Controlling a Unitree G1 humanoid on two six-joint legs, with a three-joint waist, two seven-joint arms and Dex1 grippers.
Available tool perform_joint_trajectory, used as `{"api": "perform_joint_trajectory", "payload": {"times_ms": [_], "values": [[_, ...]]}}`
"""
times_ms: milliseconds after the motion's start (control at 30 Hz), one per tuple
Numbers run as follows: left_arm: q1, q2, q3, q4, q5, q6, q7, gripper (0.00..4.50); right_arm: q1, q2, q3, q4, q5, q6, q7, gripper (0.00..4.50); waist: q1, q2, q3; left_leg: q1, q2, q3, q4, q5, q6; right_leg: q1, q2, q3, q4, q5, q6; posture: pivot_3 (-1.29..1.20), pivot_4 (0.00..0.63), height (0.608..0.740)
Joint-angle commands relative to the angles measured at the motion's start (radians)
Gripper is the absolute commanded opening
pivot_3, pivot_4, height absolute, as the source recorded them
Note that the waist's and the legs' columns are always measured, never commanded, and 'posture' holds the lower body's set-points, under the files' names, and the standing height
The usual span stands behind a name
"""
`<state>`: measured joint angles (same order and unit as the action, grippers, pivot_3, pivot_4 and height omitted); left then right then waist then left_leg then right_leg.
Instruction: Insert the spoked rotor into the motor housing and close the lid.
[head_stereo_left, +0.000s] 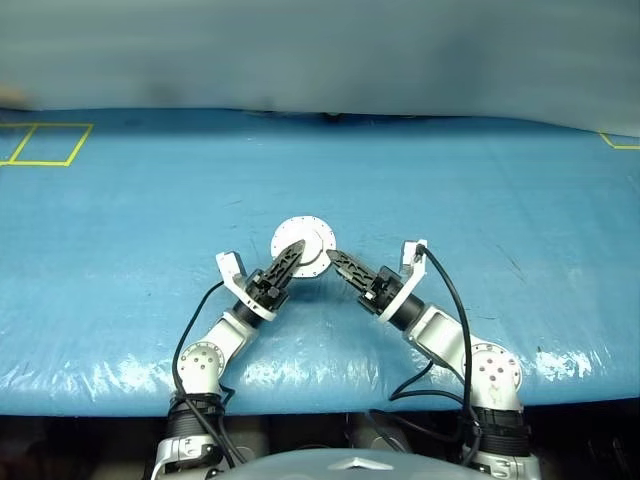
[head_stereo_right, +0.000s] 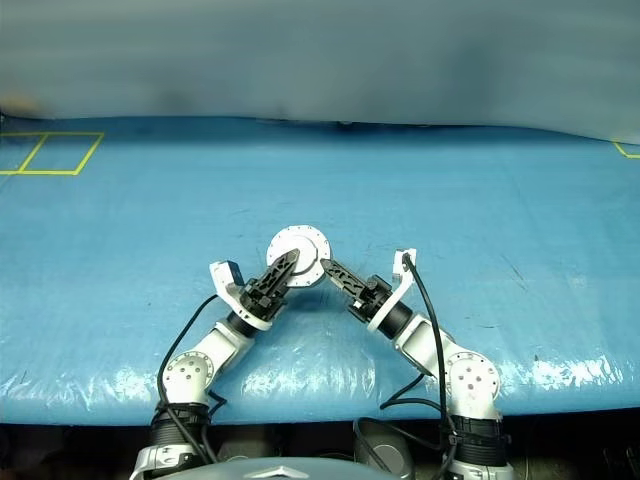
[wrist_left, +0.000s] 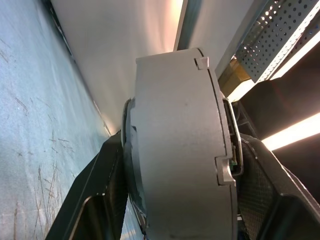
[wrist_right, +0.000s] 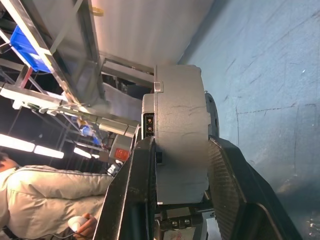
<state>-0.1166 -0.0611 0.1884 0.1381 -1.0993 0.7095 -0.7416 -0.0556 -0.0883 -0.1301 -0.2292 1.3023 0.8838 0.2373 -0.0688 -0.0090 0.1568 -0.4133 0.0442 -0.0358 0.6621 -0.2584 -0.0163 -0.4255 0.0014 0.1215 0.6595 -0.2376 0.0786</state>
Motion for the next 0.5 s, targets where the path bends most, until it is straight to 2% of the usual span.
{"api": "perform_joint_trajectory", "payload": {"times_ms": [33, 200, 333, 433, 500], "values": [[-0.018, -0.027, 0.013, -0.015, 0.005, -0.027, 0.018, 2.53, -0.022, -0.005, -0.003, -0.023, -0.036, -0.043, 0.030, 1.83, 0.000, 0.000, 0.000, 0.000, 0.000, 0.000, 0.000, 0.000, 0.000, 0.000, 0.000, 0.000, 0.000, 0.000, 0.000, 0.00, 0.150, 0.740], [-0.033, -0.047, 0.045, 0.004, 0.031, -0.108, 0.064, 2.53, -0.040, 0.010, -0.016, -0.006, -0.150, -0.137, 0.006, 3.35, -0.001, 0.000, 0.000, 0.000, 0.000, 0.000, 0.000, 0.000, 0.000, 0.000, 0.000, 0.000, 0.000, 0.000, 0.000, 0.00, 0.150, 0.740], [-0.058, -0.074, 0.095, 0.027, 0.042, -0.207, 0.114, 2.53, -0.058, 0.021, -0.033, 0.023, -0.266, -0.231, -0.028, 3.35, 0.002, 0.000, 0.000, 0.000, 0.000, 0.000, 0.000, 0.001, -0.001, 0.000, 0.000, 0.000, 0.000, 0.000, 0.000, 0.00, 0.150, 0.740], [-0.130, -0.105, 0.197, 0.092, 0.056, -0.363, 0.267, 2.53, -0.058, -0.008, -0.013, 0.024, -0.349, -0.261, -0.008, 3.35, 0.007, 0.000, 0.000, 0.000, 0.000, 0.000, 0.000, 0.001, -0.002, 0.000, 0.000, 0.000, 0.000, 0.001, -0.001, 0.00, 0.150, 0.740], [-0.181, -0.093, 0.233, 0.139, 0.077, -0.421, 0.328, 2.53, -0.054, -0.012, -0.006, 0.021, -0.365, -0.264, 0.009, 3.35, 0.007, -0.001, 0.000, 0.000, 0.000, 0.000, 0.000, 0.002, -0.004, 0.000, 0.000, 0.000, 0.000, 0.002, -0.001, 0.00, 0.150, 0.740]]}}
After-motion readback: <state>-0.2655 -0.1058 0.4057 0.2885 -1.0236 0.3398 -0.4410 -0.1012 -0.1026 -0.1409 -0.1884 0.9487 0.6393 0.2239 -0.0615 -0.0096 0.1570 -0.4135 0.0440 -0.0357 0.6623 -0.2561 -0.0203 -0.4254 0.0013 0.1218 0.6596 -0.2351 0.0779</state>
